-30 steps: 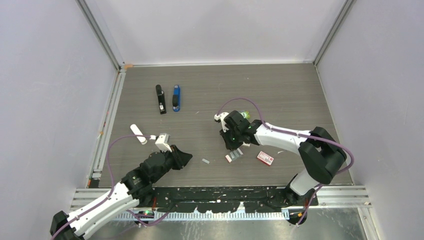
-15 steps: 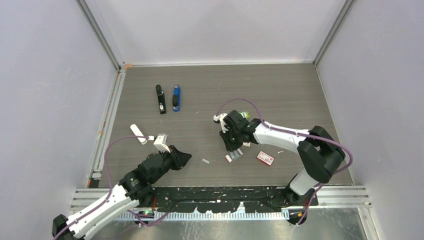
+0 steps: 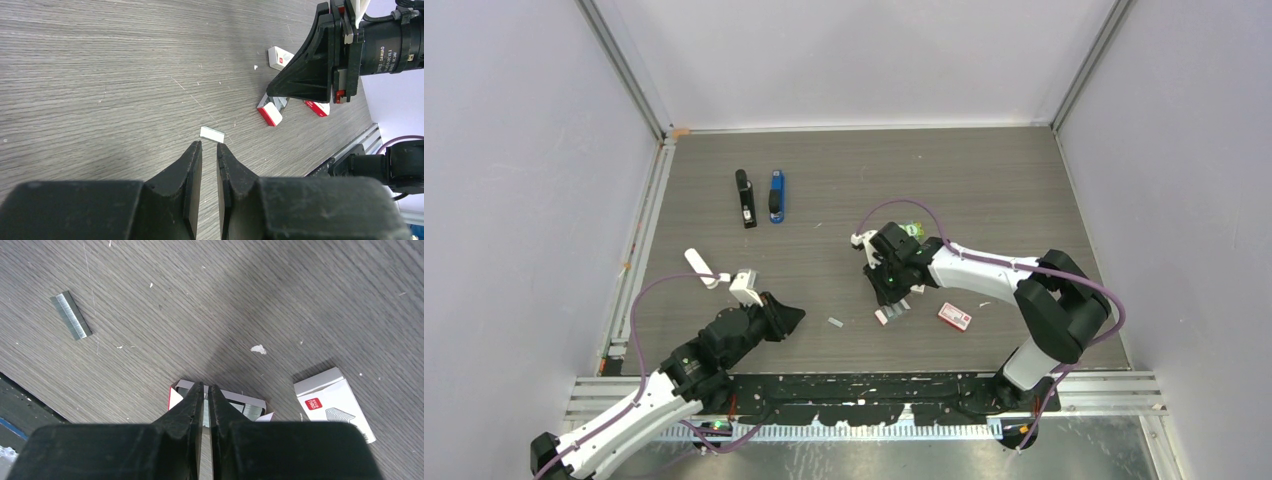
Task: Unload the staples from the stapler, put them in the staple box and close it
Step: Adjust the staple in the staple box.
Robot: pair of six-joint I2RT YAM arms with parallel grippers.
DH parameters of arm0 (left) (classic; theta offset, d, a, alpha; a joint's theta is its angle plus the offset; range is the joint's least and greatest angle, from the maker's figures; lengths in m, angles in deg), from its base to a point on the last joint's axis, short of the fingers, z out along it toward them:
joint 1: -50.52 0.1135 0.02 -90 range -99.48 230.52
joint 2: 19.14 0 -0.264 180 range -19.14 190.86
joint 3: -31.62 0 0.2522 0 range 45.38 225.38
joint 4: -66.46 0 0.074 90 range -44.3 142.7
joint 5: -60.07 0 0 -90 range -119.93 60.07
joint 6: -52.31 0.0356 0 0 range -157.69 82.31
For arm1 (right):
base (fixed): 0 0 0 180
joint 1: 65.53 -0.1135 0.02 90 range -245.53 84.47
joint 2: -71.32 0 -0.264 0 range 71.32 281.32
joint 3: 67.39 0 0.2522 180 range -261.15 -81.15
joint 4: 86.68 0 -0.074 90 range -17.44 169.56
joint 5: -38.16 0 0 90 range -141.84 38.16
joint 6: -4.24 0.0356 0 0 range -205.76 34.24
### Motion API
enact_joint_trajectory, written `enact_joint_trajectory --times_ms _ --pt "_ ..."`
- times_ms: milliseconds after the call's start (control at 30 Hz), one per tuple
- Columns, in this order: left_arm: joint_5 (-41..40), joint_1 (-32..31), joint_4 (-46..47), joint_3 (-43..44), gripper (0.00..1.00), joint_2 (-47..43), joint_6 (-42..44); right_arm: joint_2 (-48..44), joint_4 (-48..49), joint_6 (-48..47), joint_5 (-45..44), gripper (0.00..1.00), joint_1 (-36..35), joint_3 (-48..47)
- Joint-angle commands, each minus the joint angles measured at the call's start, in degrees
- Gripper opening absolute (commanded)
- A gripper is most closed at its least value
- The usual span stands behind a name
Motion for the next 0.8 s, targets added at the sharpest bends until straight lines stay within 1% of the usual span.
enact_joint_trajectory --times_ms 0,433,600,767 --pt "-1.2 -0.3 0.3 0.0 0.19 -0.5 0.0 -0.5 -0.4 0.1 1.0 0.13 -0.3 -2.1" --pt "-1.4 -0.2 -0.1 0.0 0.19 -0.7 0.1 -2.5 -1.1 -0.6 2.0 0.13 -0.3 -1.3" --pt "-1.4 -0.2 -0.1 0.0 0.19 -0.8 0.1 -5.7 0.2 -1.7 1.6 0.13 0.0 -0.2" --pt "-0.4 -0.2 1.7 -0.3 0.2 -0.3 0.2 -6.1 -0.2 -3.0 2.4 0.13 1.1 0.0"
